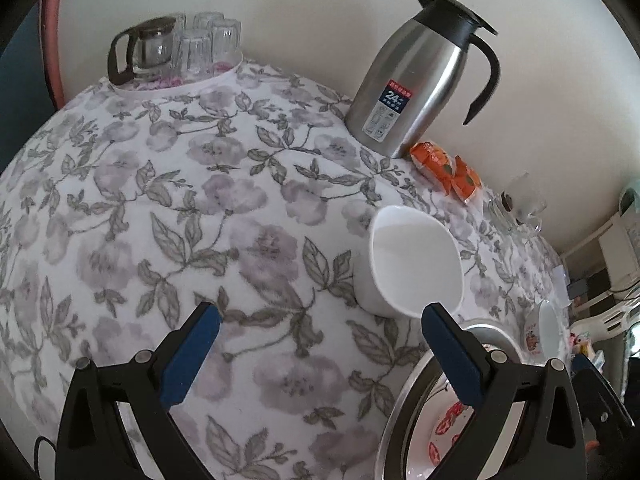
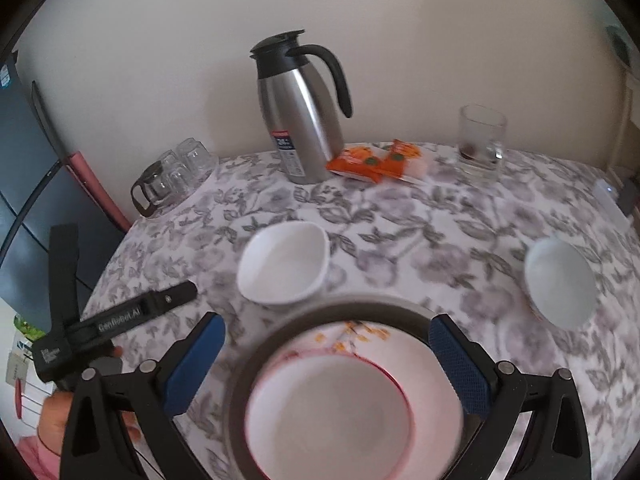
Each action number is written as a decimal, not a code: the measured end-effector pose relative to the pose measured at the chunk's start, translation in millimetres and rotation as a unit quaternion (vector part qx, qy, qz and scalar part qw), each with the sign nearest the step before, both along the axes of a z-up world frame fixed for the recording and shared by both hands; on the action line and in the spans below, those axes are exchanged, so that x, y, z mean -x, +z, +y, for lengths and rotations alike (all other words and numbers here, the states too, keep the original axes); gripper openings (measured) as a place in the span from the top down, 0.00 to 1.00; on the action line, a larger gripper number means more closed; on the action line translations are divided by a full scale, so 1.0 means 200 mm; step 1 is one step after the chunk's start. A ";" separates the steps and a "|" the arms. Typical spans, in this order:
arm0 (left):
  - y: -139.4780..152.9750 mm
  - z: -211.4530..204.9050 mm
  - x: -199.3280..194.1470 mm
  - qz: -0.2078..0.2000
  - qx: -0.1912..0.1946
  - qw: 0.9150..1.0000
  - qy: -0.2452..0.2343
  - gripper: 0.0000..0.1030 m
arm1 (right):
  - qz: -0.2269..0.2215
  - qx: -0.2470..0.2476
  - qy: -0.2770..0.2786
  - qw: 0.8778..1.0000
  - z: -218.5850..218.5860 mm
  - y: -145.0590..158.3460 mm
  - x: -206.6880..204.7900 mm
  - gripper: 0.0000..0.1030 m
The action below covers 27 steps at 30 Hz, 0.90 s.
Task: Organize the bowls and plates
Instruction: 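Close the left tool on the white square bowl's rim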
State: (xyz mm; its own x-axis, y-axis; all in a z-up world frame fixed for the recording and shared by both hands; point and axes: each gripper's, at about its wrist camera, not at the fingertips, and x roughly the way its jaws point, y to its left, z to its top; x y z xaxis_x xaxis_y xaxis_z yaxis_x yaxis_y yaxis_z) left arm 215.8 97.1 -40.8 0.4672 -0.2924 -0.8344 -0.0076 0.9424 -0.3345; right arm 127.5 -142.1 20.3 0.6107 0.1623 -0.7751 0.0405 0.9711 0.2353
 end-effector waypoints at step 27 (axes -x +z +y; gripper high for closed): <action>-0.18 -0.15 -0.36 0.101 0.053 0.992 -0.060 0.52 | 0.182 -0.008 -0.036 0.983 0.06 -0.36 -0.59 0.80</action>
